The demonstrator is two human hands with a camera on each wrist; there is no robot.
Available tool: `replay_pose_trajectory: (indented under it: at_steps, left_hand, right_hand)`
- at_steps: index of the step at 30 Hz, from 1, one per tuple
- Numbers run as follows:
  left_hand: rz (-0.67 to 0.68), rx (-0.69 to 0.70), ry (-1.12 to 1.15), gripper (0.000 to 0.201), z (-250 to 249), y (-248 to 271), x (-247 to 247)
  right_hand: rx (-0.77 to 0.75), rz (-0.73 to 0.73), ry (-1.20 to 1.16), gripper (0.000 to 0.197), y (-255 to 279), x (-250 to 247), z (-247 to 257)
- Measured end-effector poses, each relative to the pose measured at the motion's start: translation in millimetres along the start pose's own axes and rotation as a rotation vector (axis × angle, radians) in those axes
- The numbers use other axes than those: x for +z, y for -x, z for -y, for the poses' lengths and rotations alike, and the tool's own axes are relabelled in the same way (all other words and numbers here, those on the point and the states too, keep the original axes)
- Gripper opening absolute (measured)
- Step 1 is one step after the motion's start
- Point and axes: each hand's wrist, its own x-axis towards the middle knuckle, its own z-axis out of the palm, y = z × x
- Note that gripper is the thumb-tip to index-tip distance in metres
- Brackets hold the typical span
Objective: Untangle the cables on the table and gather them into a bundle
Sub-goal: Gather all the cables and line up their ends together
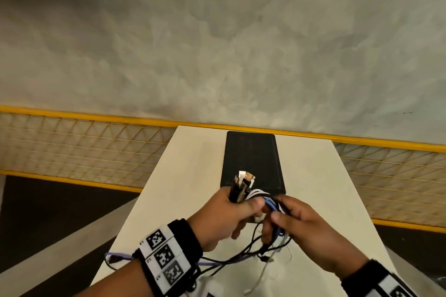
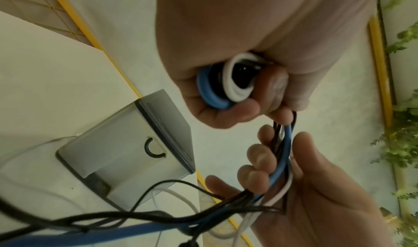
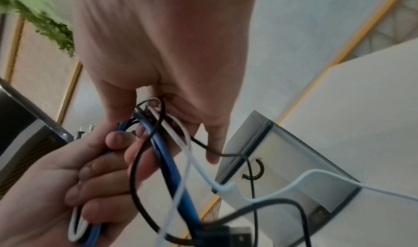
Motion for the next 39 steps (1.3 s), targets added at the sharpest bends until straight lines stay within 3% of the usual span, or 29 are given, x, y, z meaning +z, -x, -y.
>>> replay_pose_trajectory:
  at_steps: [4, 6, 9, 12, 18, 22, 25, 30, 35, 39]
  left_hand:
    - [-0.064, -0.026, 0.100, 0.029, 4, -3, 2]
    - [-0.039, -0.039, 0.115, 0.030, 3, -4, 3]
    - [0.094, -0.027, 0.010, 0.030, -7, -4, -1]
    - [0.142, -0.015, -0.122, 0.024, -12, -2, -5]
    - [-0.138, -0.018, 0.154, 0.034, -3, -10, -7]
    - [-0.249, 0.009, 0.261, 0.035, -4, -13, 6]
    - [-0.232, 0.002, 0.295, 0.038, -1, -12, 18]
    - [-0.108, -0.007, 0.374, 0.057, 0, -10, 29]
    - [-0.068, -0.035, 0.403, 0.019, -6, -13, 25]
    - [-0.080, -0.126, 0.481, 0.014, -6, -13, 26]
  right_hand:
    - [-0.044, -0.184, 0.055, 0.014, 2, 1, 2]
    - [-0.088, -0.255, 0.223, 0.015, 1, -6, 13]
    - [-0.176, -0.287, 0.473, 0.014, -2, -19, 38]
    - [-0.152, -0.241, 0.591, 0.017, -3, -26, 51]
    - [-0.032, -0.161, 0.558, 0.006, -6, -6, 32]
    - [-0.066, -0.368, 0.373, 0.019, -11, 16, 17]
    - [-0.166, -0.496, 0.400, 0.024, -11, 29, 12]
    - [-0.205, -0.408, 0.417, 0.032, -10, 47, 21]
    - [-0.122, -0.295, 0.452, 0.056, -10, 50, 10]
    - [-0.019, -0.158, 0.402, 0.077, -4, 44, 8]
